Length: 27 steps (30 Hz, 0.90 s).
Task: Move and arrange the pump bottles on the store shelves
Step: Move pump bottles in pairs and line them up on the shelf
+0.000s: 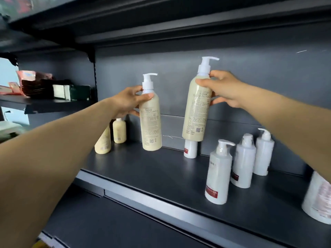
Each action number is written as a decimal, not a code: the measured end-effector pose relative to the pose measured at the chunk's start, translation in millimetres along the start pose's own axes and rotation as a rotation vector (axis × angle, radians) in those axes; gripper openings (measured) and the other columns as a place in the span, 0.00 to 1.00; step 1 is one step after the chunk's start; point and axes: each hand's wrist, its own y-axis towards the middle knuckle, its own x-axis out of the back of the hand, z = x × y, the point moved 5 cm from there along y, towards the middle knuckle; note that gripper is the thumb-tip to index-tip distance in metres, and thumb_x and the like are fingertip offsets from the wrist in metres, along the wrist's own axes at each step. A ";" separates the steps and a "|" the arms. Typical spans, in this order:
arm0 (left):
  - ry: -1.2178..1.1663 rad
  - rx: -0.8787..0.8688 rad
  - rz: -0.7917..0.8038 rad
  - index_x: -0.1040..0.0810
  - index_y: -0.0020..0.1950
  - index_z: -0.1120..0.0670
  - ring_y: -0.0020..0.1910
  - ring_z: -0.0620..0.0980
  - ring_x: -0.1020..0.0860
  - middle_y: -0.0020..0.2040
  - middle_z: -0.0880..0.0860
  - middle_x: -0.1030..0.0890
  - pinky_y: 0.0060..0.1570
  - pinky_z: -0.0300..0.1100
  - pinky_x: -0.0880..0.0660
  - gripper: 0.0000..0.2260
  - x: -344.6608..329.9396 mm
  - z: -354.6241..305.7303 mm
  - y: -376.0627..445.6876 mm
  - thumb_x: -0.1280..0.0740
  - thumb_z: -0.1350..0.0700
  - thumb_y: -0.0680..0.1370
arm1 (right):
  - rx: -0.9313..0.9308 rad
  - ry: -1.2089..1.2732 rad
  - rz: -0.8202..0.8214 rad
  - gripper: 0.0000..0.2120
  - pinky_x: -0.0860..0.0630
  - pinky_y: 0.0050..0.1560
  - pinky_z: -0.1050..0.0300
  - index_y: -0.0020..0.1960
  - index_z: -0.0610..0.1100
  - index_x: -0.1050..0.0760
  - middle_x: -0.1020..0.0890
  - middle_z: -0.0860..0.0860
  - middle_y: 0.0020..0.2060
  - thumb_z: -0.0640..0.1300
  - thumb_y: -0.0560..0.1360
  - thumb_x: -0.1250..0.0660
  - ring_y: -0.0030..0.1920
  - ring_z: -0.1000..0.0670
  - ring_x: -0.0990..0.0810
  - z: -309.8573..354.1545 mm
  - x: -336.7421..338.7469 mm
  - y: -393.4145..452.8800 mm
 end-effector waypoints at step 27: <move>-0.187 0.076 0.191 0.30 0.59 0.52 0.54 0.52 0.24 0.54 0.51 0.23 0.56 0.53 0.27 0.10 40.2 228.7 168.4 0.36 0.55 0.79 | -0.375 0.040 -0.188 0.16 0.25 0.60 0.40 0.61 0.45 0.28 0.21 0.45 0.57 0.40 0.74 0.30 0.57 0.43 0.20 -133.1 -178.9 114.1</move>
